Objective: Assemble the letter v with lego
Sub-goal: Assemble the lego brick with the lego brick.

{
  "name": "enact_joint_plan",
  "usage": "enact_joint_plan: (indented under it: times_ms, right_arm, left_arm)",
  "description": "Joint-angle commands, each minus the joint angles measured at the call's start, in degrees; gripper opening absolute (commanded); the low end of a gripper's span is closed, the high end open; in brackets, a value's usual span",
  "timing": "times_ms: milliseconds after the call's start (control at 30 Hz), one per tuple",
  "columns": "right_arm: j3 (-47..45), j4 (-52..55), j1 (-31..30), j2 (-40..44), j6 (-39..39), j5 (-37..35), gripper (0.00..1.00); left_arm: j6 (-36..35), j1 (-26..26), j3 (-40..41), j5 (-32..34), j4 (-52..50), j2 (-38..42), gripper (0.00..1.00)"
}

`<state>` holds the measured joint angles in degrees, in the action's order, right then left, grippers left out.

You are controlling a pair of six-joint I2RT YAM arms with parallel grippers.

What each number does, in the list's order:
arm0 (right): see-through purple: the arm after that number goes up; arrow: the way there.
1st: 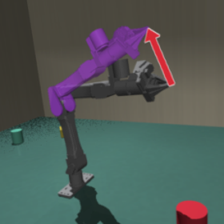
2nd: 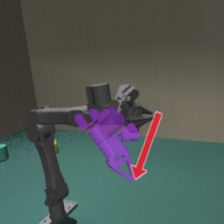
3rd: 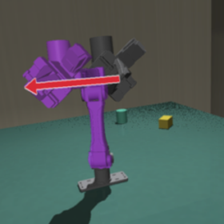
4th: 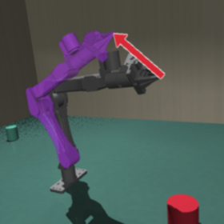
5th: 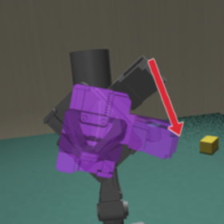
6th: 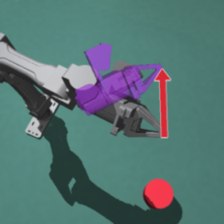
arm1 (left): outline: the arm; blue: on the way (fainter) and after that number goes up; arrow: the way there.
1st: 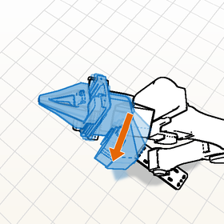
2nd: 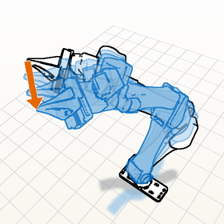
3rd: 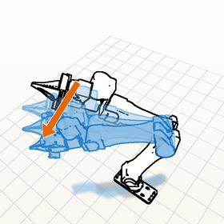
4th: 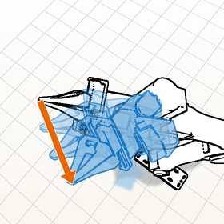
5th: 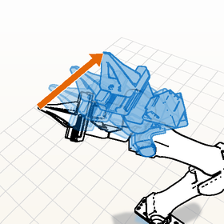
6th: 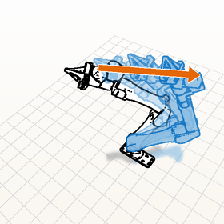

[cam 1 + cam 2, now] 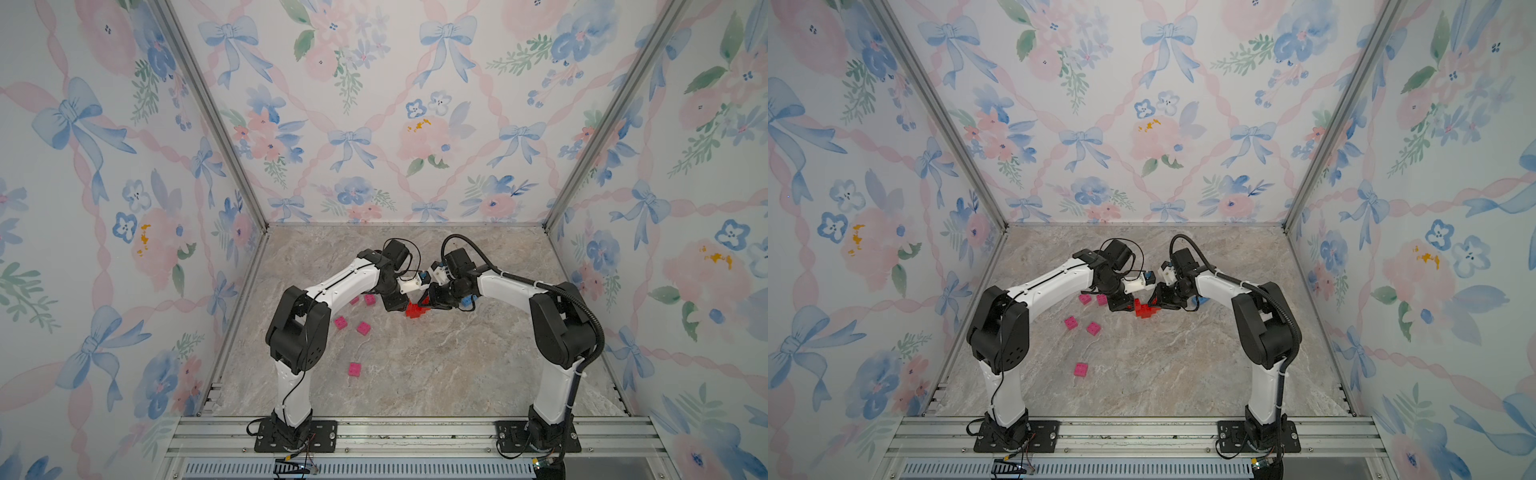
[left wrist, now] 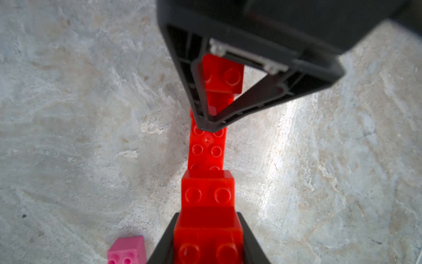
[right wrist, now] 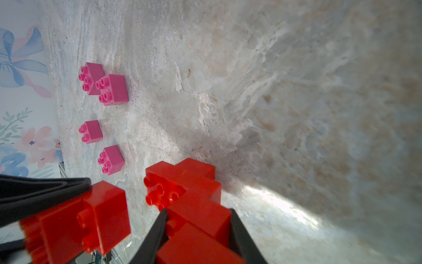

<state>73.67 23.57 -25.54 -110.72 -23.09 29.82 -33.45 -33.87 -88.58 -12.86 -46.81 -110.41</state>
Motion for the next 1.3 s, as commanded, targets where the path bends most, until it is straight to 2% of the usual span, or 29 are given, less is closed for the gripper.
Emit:
enact_joint_plan:
  times_ms: [0,467,667,933,1267]
  right_arm:
    - [-1.3,1.8,0.4,-0.4,0.5,-2.8,0.31]
    - [-1.2,2.0,0.5,-0.5,0.4,-2.7,0.31]
    - [-1.0,1.9,0.6,-0.5,0.4,-2.7,0.31]
    - [-1.1,2.0,0.6,-0.7,0.5,-2.5,0.31]
    - [-1.2,2.1,0.7,-0.5,0.6,-2.6,0.31]
  left_arm:
    - [-0.6,0.0,1.2,-0.4,-0.1,0.8,0.0]
    - [-1.9,-0.1,9.7,0.2,7.2,2.9,0.0]
    - [-1.1,0.0,10.2,1.0,8.6,2.6,0.0]
    - [-1.1,1.0,9.6,-2.4,10.9,5.8,0.0]
    - [-1.1,1.1,11.2,-1.6,10.7,4.1,0.0]
